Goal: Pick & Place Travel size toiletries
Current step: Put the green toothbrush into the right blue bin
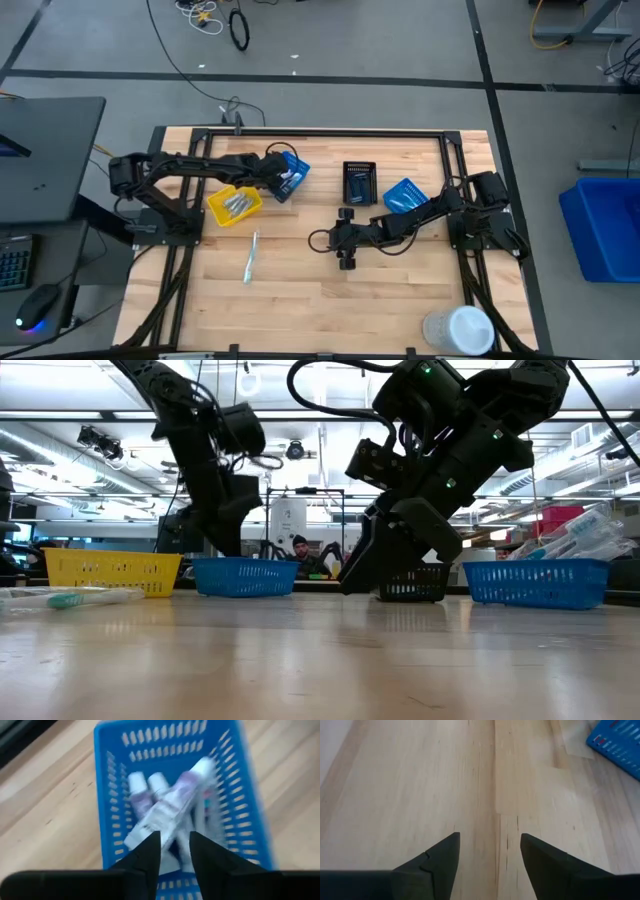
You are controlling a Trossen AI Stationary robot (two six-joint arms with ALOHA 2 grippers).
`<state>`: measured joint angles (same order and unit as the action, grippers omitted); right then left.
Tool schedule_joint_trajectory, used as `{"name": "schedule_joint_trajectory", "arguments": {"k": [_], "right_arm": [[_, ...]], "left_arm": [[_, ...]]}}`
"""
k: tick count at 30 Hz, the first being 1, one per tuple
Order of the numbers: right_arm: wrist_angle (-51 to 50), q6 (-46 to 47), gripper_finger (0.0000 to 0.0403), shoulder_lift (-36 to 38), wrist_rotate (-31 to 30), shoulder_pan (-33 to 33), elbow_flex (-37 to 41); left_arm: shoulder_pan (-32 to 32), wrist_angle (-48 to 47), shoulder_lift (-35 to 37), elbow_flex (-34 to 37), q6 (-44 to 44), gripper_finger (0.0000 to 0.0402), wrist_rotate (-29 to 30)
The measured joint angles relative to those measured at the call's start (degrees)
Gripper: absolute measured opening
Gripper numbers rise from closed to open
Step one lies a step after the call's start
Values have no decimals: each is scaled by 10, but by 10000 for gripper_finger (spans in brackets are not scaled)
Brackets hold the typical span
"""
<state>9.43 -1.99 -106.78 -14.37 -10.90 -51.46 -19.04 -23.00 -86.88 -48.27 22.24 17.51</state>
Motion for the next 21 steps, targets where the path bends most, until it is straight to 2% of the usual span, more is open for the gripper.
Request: {"name": "schedule_joint_trajectory", "arguments": {"k": [5,8,10,15,21], "right_arm": [[17,11,226,0,1,-1,0],[26,31,231,0,1,-1,0],[28,31,235,0,1,-1,0],[28,31,238,0,10,-1,0],[41,28,227,0,74,-1,0]], "left_arm": [[21,-76,21,-60,29,124,-59],[57,-101,37,-85,59,126,-67],[92,-110,45,-90,83,126,-68],[201,-126,48,-89,212,126,-102],[339,-140,43,-89,383,126,-70]]}}
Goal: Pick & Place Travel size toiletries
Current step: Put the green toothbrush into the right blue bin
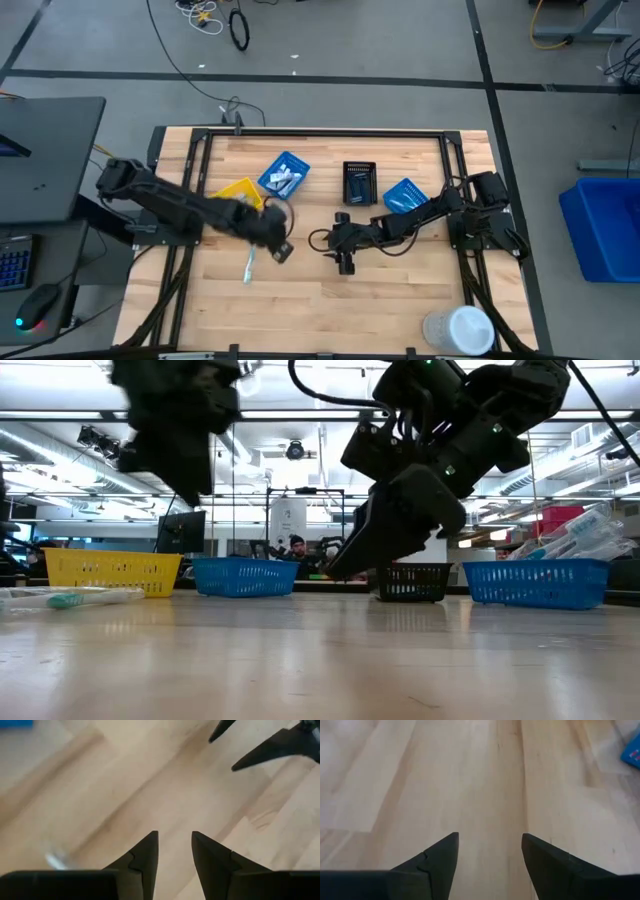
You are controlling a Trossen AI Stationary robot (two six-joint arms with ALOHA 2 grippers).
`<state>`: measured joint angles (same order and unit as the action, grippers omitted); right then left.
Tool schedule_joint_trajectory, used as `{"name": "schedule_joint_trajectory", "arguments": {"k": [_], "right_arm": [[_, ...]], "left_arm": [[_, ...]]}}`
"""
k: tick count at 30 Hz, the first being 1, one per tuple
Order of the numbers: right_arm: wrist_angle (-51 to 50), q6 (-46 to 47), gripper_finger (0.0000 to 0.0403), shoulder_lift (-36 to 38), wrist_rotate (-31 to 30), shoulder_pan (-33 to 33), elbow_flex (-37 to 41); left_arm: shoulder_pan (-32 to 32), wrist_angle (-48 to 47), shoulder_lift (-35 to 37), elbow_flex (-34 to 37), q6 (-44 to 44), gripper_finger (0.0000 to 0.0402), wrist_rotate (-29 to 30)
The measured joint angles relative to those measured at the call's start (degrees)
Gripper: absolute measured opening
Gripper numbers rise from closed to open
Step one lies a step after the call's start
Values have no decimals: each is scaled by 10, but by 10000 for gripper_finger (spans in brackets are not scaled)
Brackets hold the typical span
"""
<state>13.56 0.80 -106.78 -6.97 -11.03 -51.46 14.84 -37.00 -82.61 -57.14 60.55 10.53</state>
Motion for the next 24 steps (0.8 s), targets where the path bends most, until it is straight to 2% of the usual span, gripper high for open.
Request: {"name": "schedule_joint_trajectory", "arguments": {"k": [3,5,7,11,16,19,24], "right_arm": [[14,-2,222,0,3,0,0],[18,-2,220,0,2,0,0],[19,-2,218,0,2,0,0],[22,-2,218,0,2,0,0],[22,9,219,0,2,0,0],[22,13,216,0,2,0,0],[22,13,213,0,2,0,0]], "left_arm": [[54,-30,0,0,90,131,34],[81,-59,0,0,131,138,36],[102,-94,0,4,174,149,39],[127,-102,0,40,246,176,52],[133,-68,0,105,319,198,30],[134,-43,0,138,333,201,27],[134,83,0,192,321,192,23]]}}
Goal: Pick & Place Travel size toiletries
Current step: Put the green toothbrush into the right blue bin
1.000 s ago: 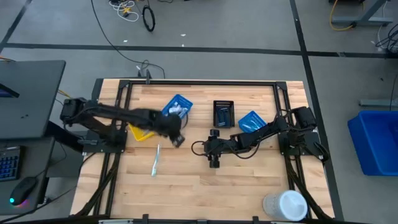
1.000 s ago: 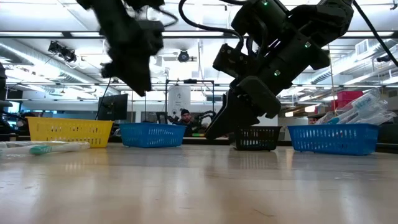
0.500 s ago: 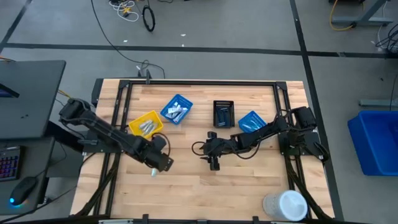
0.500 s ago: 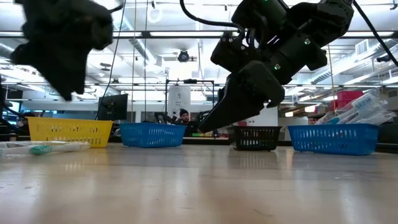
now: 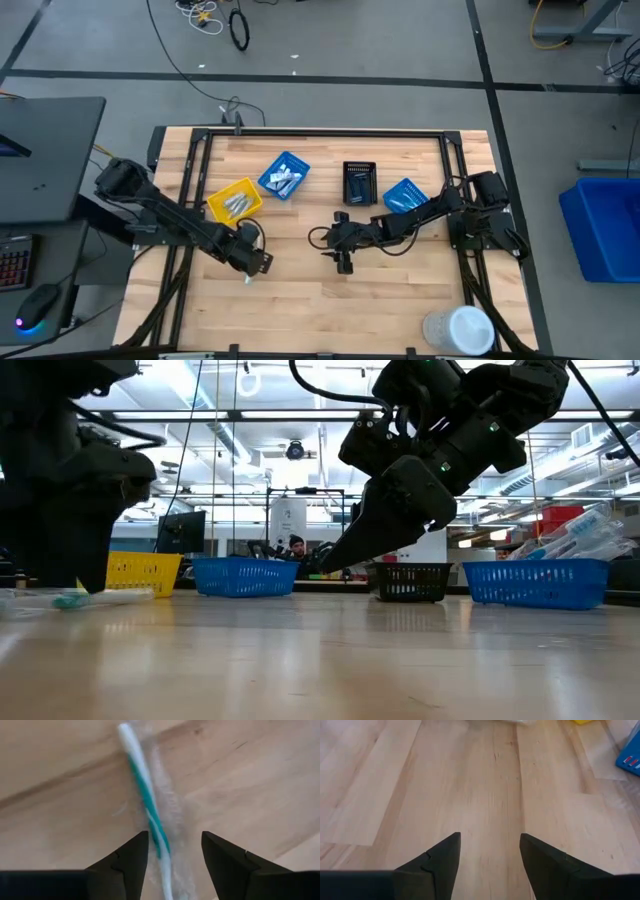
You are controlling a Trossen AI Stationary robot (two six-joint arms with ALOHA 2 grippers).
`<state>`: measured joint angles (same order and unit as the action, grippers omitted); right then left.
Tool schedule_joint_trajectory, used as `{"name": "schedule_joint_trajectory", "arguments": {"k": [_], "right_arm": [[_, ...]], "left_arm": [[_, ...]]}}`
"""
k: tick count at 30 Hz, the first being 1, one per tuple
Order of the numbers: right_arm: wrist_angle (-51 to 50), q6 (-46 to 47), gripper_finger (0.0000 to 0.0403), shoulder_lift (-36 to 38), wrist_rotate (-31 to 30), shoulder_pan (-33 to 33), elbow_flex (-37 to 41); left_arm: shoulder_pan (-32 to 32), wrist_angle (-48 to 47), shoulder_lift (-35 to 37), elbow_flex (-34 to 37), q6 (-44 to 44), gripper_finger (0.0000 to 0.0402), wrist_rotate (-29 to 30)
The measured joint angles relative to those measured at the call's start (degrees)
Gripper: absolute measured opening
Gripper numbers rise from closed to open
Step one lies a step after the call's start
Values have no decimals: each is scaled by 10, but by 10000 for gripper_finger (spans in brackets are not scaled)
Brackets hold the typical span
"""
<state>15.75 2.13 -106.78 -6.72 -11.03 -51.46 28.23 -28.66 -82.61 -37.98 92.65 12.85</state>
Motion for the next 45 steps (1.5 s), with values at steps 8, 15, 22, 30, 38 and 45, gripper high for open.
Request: {"name": "schedule_joint_trajectory", "arguments": {"k": [8,15,22,30,38,45], "right_arm": [[0,0,215,0,0,0,0],[5,-9,211,0,-1,0,0],[48,-28,210,0,-2,-4,0],[26,22,203,31,-38,-1,0],[-185,-17,196,270,-128,-16,0],[-41,34,194,377,-176,-25,93]], "left_arm": [[0,64,2,42,5,160,18],[-16,147,-1,46,-48,53,62],[-44,294,-1,37,-163,12,158],[-92,340,0,-11,-361,7,277],[-157,464,0,-42,-519,5,285],[-206,659,0,-43,-642,6,287]]}}
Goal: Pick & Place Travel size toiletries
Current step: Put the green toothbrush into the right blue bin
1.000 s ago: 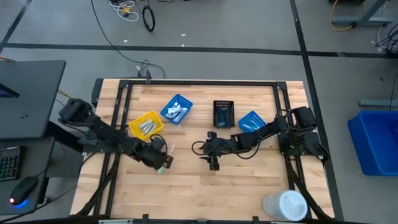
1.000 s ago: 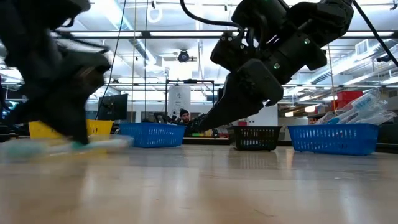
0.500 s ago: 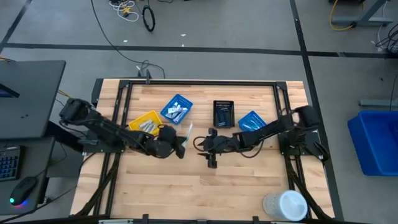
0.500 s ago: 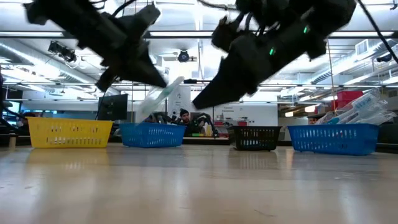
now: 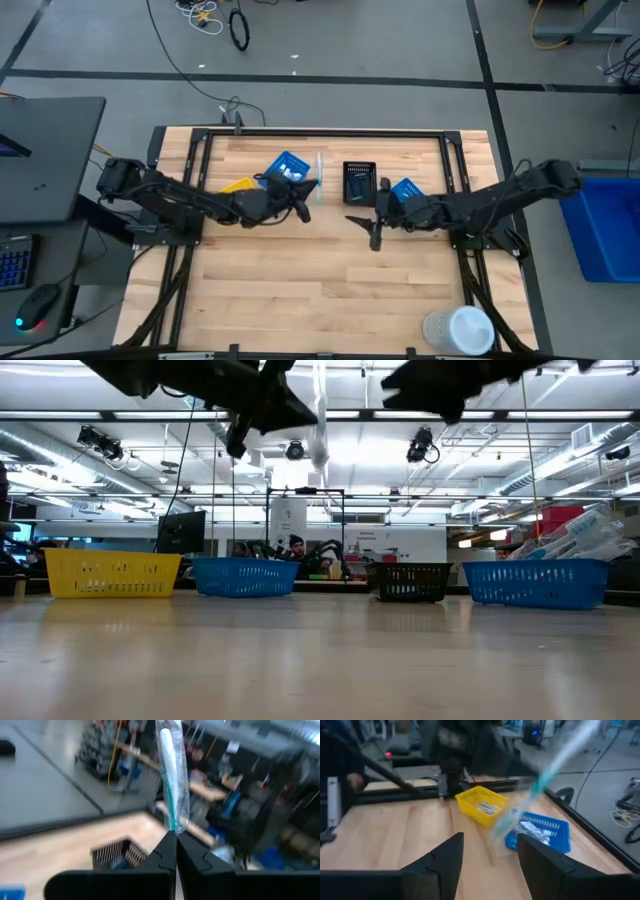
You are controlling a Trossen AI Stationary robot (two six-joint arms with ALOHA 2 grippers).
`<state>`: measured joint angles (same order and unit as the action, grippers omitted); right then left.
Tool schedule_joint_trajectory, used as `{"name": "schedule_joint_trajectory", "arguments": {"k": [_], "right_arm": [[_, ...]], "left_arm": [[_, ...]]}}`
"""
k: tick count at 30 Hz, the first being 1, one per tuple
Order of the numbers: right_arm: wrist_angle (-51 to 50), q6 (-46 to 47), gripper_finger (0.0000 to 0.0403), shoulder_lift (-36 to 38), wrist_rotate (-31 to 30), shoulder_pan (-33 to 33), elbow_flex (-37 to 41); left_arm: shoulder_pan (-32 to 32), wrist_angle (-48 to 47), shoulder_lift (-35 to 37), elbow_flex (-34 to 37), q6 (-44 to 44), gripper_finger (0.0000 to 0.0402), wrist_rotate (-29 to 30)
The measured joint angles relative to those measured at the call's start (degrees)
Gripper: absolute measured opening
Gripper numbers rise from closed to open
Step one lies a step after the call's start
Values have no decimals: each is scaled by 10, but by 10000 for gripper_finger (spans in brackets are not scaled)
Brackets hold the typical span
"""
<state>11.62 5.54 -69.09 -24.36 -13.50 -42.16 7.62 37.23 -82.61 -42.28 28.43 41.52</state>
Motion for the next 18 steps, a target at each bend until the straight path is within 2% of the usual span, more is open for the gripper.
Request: {"name": "schedule_joint_trajectory", "arguments": {"k": [4,8,12,18], "right_arm": [[180,5,201,-22,-6,14,83],[314,-26,221,-53,17,37,125],[342,-42,254,-66,101,72,114],[340,31,286,-111,192,120,72]], "left_arm": [[-9,58,0,0,-49,6,-4],[-10,66,1,0,-59,12,-41],[-10,73,1,0,-65,5,-90],[-10,80,1,0,-71,11,-108]]}}
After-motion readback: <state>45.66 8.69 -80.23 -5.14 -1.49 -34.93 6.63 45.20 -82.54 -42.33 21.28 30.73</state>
